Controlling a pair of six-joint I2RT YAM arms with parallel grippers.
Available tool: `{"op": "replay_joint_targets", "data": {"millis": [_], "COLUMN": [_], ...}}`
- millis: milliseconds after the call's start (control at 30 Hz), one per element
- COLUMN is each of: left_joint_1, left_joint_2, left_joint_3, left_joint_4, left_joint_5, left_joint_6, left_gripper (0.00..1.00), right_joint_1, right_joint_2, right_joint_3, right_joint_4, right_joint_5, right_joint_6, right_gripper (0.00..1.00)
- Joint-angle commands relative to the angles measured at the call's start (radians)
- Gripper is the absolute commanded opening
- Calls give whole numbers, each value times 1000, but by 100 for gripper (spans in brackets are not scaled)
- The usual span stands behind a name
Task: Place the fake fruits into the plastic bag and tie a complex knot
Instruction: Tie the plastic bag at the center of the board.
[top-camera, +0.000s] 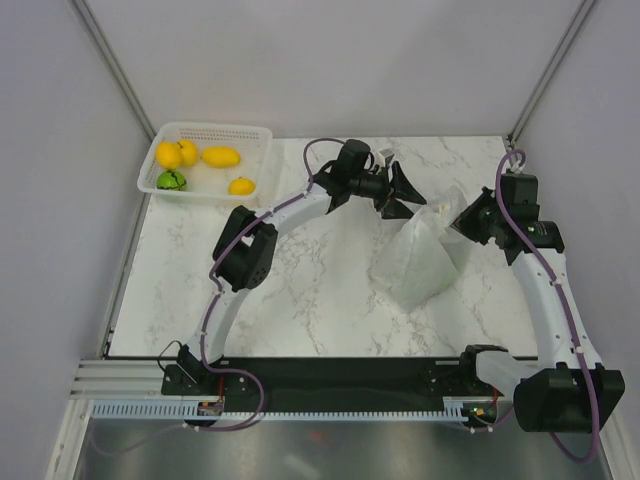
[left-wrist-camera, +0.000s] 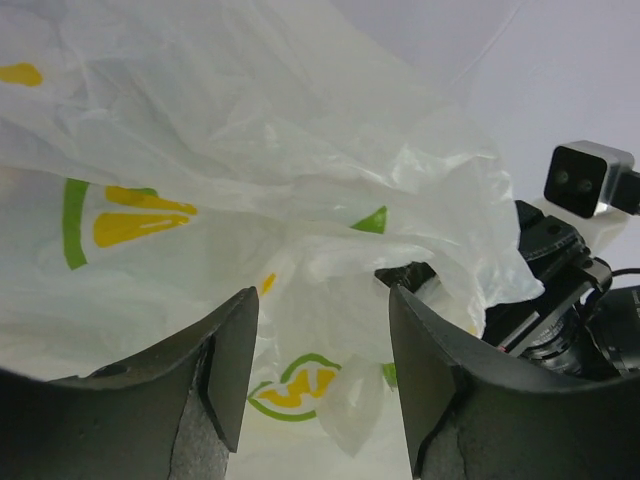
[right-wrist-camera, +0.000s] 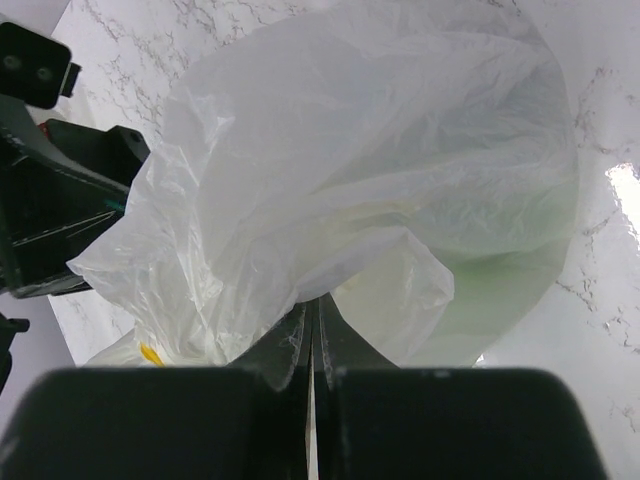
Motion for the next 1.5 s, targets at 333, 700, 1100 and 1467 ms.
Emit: {"op": "replay_joint_targets", "data": {"millis": [333,700,1100,1467], "left_joint_1": [36,27,3,-53], "left_joint_2": [-230,-280,-289,-246], "left_joint_3": [-129,-140,-112,-18], "left_joint_4": [-117,-160,-169,-171], "left_joint_5": [-12,10,80,53], "left_joint_6": [198,277,285,271], "left_gripper": [64,56,61,63], "right_joint_1": [-2,-2,-2,0], "right_joint_2": [12,32,41,49], "right_joint_3": [87,104,106,107], "right_joint_4": [-16,-28,-28,-30], "right_joint_5": [27,29,29,29], "right_joint_6": [-20,-26,-24,-29], "right_gripper": [0,0,0,0]}}
